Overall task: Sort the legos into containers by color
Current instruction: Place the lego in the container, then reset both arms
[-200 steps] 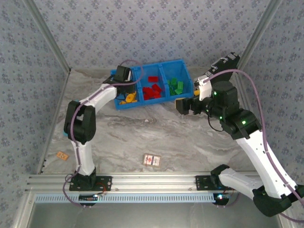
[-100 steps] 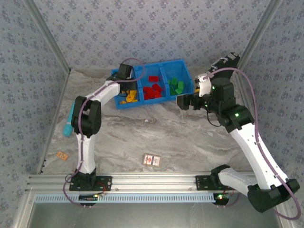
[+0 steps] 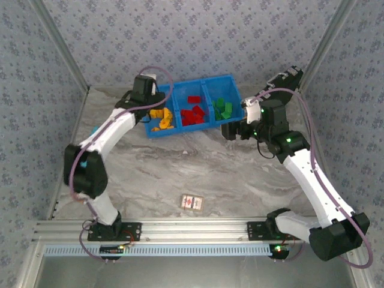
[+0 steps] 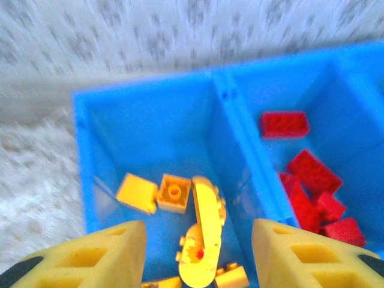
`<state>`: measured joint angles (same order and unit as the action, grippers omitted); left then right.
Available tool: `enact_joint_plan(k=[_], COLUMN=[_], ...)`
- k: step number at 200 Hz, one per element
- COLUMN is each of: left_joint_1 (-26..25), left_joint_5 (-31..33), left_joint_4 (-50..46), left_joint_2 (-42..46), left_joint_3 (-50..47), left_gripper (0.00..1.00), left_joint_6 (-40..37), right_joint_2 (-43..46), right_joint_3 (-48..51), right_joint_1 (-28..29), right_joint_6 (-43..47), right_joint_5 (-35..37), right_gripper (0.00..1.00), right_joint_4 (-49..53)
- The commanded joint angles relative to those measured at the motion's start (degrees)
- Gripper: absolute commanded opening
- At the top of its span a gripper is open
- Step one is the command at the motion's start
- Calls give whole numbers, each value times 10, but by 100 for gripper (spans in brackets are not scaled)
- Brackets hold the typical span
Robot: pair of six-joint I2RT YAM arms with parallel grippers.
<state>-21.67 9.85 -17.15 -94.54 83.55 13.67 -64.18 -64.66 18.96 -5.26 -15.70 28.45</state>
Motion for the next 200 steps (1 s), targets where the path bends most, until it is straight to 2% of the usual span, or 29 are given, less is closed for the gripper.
enact_joint_plan(k=[1, 33, 36, 39, 43, 71, 94, 130, 161, 177, 200], left_joint_1=[-2, 2, 3, 5, 8, 41, 69, 148, 192, 214, 218], left_joint_5=[41, 105, 111, 118, 128, 142, 142, 68, 36, 5, 4], left_joint_4=[21, 76, 85, 92, 101, 186, 308, 411, 621, 651, 678], left_joint_2=[94, 248, 262, 275, 292, 376, 385, 318, 221, 177, 126], left_joint_3=[-66, -229, -246, -261, -281, -409, -516, -596, -665, -661, -648], left_gripper=[55, 74, 81, 96, 100, 100, 100, 100, 100, 100, 100], left_joint_6=[-47, -99, -103, -107, -111, -115, -139, -144, -134, -106, -99], right_joint_2=[5, 4, 4, 4, 4, -2, -5, 14, 40, 52, 72], right_joint_3=[2, -3, -3, -4, -5, -5, 3, 31, 48, 49, 54], right_joint_1=[-8, -10, -9, -10, -11, -11, -10, -12, -16, -19, -20], right_joint_6=[22, 39, 40, 41, 42, 41, 50, 37, 15, 10, 7], right_joint_5=[10, 37, 37, 38, 40, 43, 67, 84, 98, 106, 126], right_gripper=[100, 100, 100, 100, 100, 100, 100, 100, 100, 100, 100], right_joint_4=[-5, 12, 14, 16, 18, 21, 22, 14, 11, 21, 34])
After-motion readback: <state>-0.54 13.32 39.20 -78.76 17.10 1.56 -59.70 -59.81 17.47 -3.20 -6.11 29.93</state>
